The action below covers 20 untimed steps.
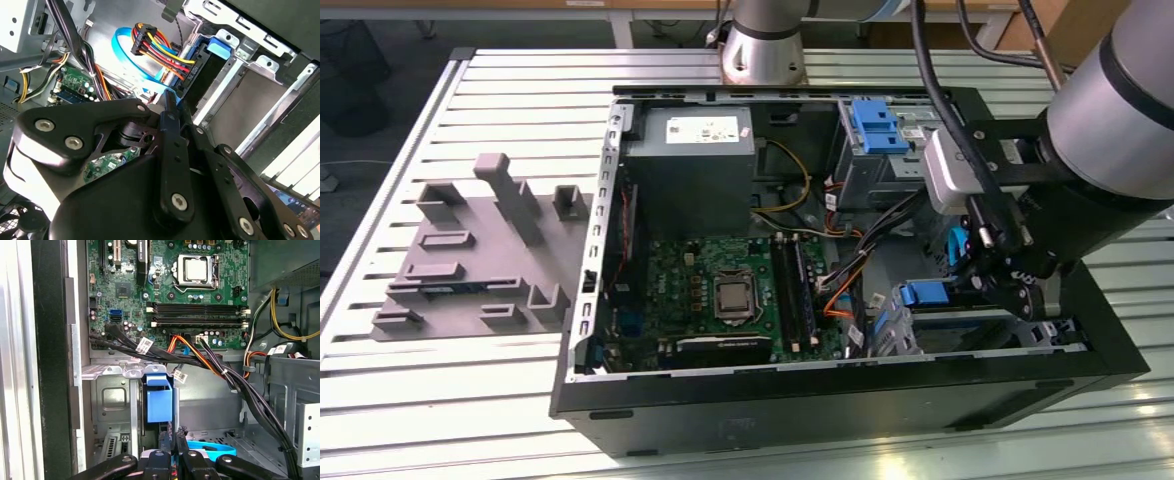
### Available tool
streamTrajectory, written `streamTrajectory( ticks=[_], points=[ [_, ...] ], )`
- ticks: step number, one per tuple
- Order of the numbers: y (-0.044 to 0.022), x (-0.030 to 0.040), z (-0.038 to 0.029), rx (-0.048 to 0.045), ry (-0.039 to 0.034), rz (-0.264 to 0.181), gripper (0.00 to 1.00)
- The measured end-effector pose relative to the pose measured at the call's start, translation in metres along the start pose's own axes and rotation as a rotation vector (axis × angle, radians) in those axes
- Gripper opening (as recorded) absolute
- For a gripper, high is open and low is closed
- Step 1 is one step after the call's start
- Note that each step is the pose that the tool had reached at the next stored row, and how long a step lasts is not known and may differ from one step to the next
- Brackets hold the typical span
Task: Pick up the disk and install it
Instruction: 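Insert the second disk wire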
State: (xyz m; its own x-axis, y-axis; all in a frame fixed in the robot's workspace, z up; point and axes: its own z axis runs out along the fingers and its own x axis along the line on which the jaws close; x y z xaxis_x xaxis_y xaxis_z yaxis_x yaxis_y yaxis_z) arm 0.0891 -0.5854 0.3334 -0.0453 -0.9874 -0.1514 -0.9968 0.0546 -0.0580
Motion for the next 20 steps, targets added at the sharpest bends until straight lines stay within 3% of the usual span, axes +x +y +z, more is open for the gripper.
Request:
streamTrajectory(
  ticks=[20],
  points=[
    [-0.0017,0.0018,0.0062,0.0000,0.0002,0.000,0.16]
  ],
)
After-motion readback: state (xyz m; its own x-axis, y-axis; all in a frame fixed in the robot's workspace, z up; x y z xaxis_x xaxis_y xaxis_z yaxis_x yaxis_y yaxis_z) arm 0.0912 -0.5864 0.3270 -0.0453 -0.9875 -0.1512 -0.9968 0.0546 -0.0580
